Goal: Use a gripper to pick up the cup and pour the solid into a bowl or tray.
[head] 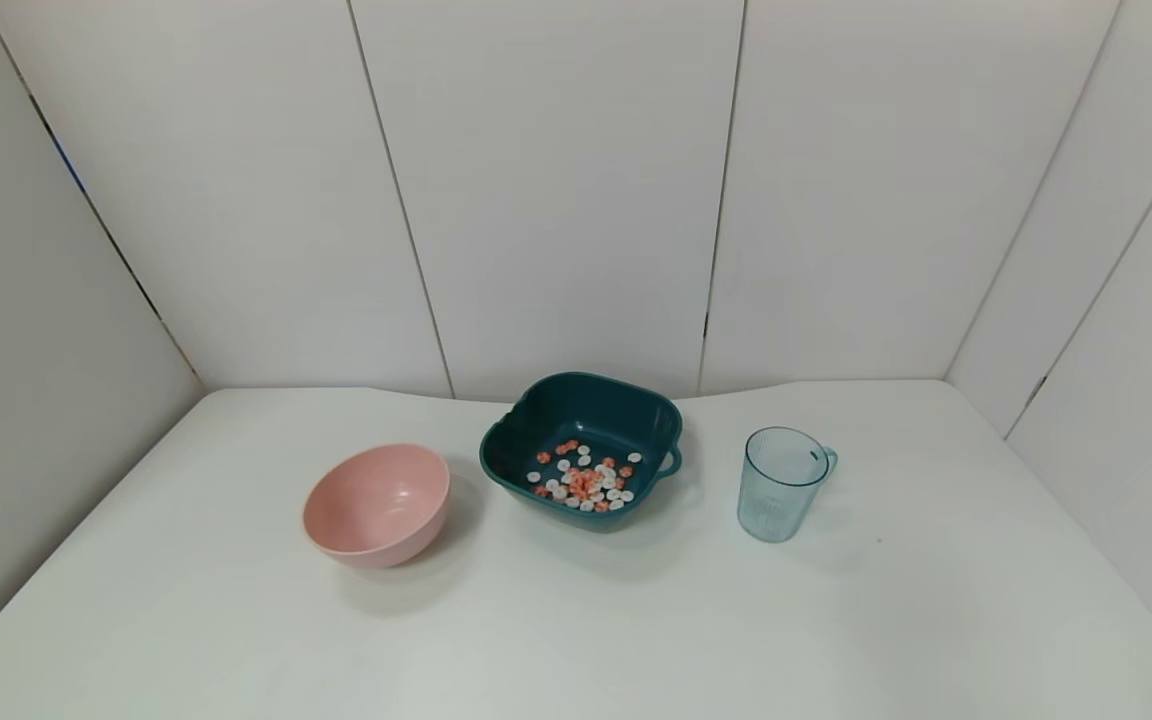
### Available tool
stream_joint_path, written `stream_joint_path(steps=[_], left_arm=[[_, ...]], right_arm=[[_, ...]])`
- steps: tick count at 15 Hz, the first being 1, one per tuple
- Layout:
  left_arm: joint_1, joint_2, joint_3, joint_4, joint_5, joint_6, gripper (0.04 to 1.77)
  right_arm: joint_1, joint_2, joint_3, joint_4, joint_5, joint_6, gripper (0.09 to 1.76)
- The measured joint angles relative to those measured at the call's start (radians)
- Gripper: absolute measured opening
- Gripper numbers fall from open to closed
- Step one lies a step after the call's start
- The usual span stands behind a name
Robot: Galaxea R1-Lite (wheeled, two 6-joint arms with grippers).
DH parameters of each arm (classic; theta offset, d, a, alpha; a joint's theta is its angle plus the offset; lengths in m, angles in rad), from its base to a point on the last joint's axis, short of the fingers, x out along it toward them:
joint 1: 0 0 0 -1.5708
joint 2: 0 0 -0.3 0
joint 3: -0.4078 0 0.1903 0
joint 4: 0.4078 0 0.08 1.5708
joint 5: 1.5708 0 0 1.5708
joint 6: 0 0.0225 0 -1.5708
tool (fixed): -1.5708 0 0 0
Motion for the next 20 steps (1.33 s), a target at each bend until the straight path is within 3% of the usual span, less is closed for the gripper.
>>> stream_joint_path(steps=[4, 12, 20], left_arm=[[0.0, 0.0, 0.0, 0.0, 0.0, 0.0, 1.72], [0.0, 0.0, 0.0, 0.0, 0.0, 0.0, 1.72], [0.0, 0.0, 0.0, 0.0, 0.0, 0.0, 1.72]], right_arm=[[-0.007, -0.12, 0.107, -0.02, 0.073, -0.025, 1.7], [-0.011, -0.233, 0.378, -0.27, 0.08, -0.044, 1.7], [-0.011, -0.237, 0.464, -0.303, 0.122, -0.034, 1.7]])
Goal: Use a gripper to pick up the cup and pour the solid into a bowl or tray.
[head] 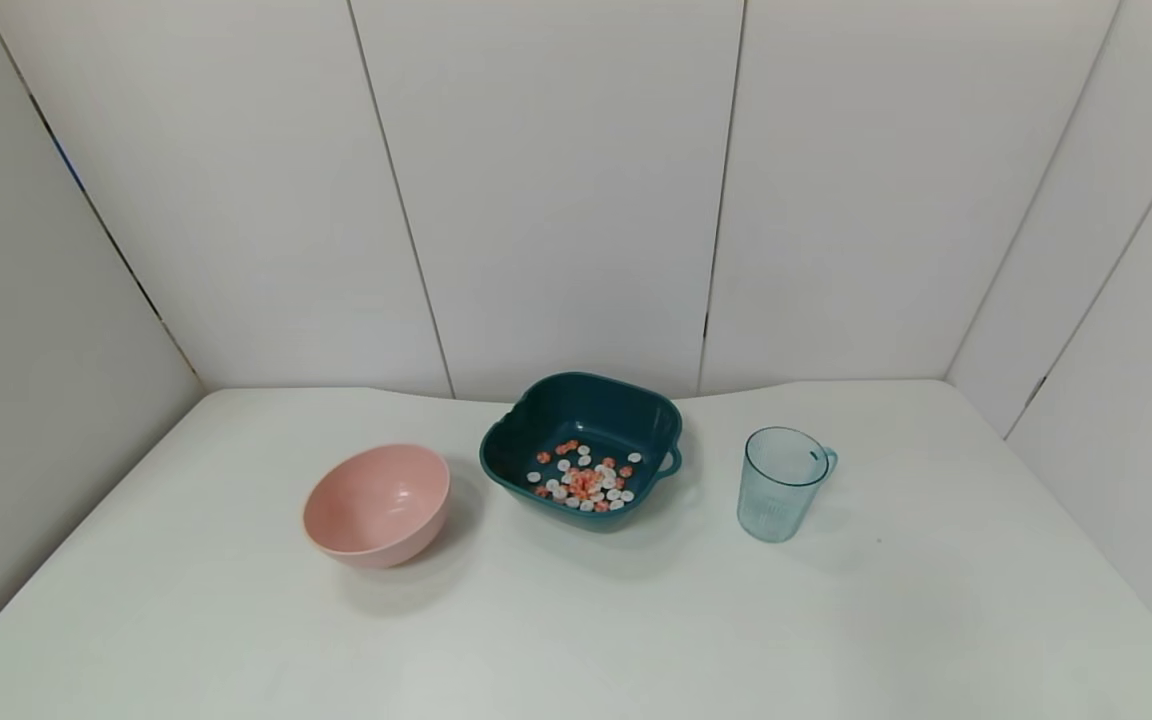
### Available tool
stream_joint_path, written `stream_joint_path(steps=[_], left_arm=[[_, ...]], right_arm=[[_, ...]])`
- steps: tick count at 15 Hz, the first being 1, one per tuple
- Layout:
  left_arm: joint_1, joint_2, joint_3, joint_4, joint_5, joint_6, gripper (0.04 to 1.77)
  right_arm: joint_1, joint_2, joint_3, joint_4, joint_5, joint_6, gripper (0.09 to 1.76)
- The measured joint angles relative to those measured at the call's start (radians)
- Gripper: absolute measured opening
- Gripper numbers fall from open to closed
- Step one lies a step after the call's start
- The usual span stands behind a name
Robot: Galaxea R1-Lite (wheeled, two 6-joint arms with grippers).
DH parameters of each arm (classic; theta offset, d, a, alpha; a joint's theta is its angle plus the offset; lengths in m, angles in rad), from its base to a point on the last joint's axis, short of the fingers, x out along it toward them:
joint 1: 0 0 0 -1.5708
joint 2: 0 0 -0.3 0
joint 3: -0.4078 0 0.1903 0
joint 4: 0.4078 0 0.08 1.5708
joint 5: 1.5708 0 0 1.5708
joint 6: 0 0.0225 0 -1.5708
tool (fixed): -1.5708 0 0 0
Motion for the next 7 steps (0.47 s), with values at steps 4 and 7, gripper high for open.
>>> stream_joint_path(steps=[4, 7], left_arm=[[0.0, 0.0, 0.0, 0.0, 0.0, 0.0, 1.72], [0.0, 0.0, 0.0, 0.0, 0.0, 0.0, 1.72]], right_arm=[[0.0, 0.0, 0.002, 0.0, 0.006, 0.01, 1.7], [0.0, 0.0, 0.002, 0.001, 0.006, 0.01, 1.7]])
